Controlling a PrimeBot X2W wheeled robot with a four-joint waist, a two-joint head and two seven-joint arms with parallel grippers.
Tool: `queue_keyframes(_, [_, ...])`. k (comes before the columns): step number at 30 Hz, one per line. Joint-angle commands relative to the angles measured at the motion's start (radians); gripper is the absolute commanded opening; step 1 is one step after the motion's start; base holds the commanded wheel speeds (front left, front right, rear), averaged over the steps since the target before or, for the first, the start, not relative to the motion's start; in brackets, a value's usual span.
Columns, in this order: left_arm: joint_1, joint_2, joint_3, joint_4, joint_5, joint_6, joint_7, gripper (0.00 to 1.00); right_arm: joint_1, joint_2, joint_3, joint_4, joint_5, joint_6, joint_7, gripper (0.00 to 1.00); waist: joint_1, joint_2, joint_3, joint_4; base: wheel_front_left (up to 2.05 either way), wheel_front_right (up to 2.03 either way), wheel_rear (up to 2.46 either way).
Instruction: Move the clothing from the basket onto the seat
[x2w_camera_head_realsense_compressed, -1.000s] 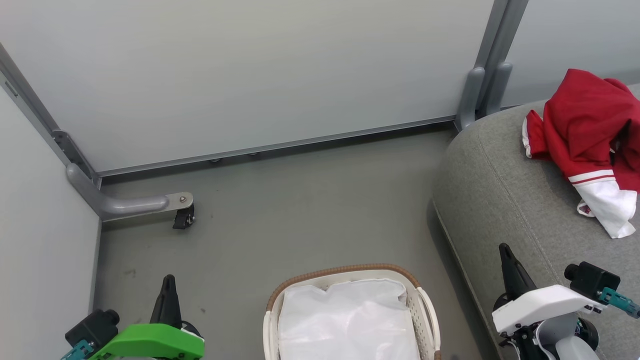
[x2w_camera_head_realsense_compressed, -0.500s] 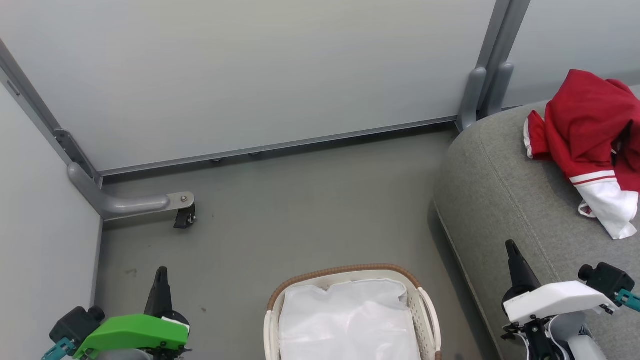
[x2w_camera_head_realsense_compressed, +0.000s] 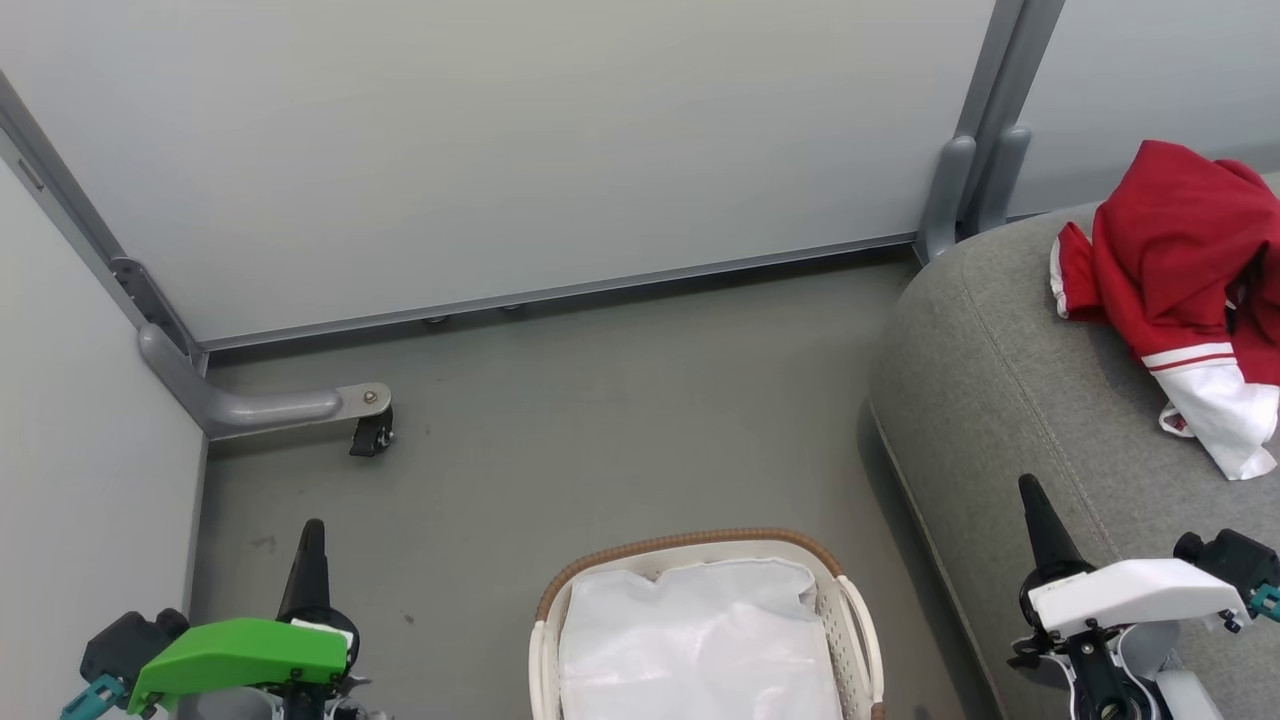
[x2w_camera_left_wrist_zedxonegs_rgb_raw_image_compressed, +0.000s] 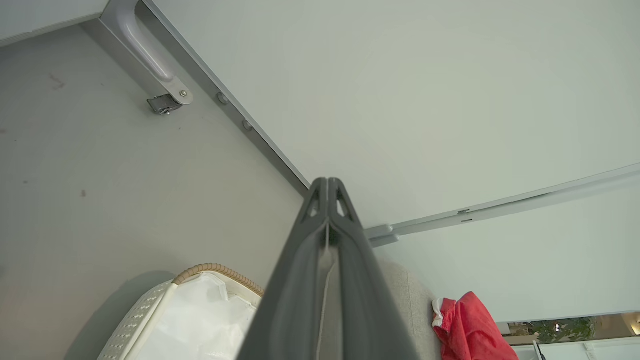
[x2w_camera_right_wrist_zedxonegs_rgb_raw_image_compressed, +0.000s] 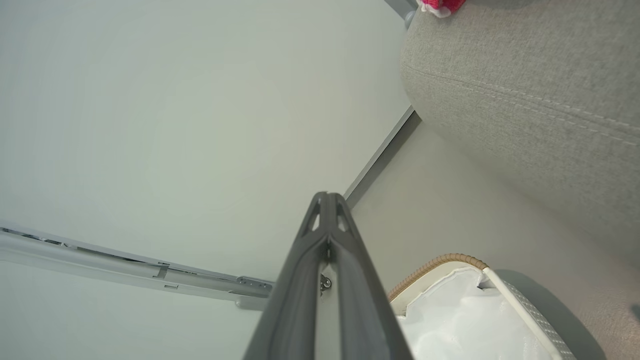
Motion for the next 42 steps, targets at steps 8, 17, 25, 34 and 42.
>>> queue_keyframes(8, [-0.032,0.004,0.024,-0.020,-0.089,-0.014,0.026,0.00,-0.007,-0.007,-0.014,-0.025,0.102,0.000,0.025,0.00,0.0000,0.0000,0.000,0.002,0.00,0.00,0.00])
queue_keyframes(17, [-0.038,0.005,0.041,-0.025,-0.162,-0.021,0.048,0.00,-0.006,-0.008,-0.022,-0.035,0.188,0.000,0.047,0.00,0.0000,0.0000,0.000,0.004,0.00,0.00,0.00])
queue_keyframes(25, [-0.044,0.005,0.054,-0.029,-0.223,-0.027,0.067,0.00,-0.005,-0.009,-0.029,-0.043,0.259,-0.001,0.066,0.00,0.0000,0.0000,-0.001,0.006,0.00,0.00,0.00])
queue_keyframes(34, [-0.049,0.005,0.070,-0.034,-0.287,-0.035,0.088,0.00,-0.005,-0.009,-0.037,-0.052,0.336,-0.001,0.086,0.00,0.0000,0.0000,-0.001,0.008,0.00,0.00,0.00])
queue_keyframes(42, [-0.055,0.005,0.081,-0.039,-0.341,-0.039,0.104,0.00,-0.004,-0.010,-0.043,-0.059,0.399,-0.001,0.102,0.00,0.0000,0.0000,-0.001,0.010,0.00,0.00,0.00])
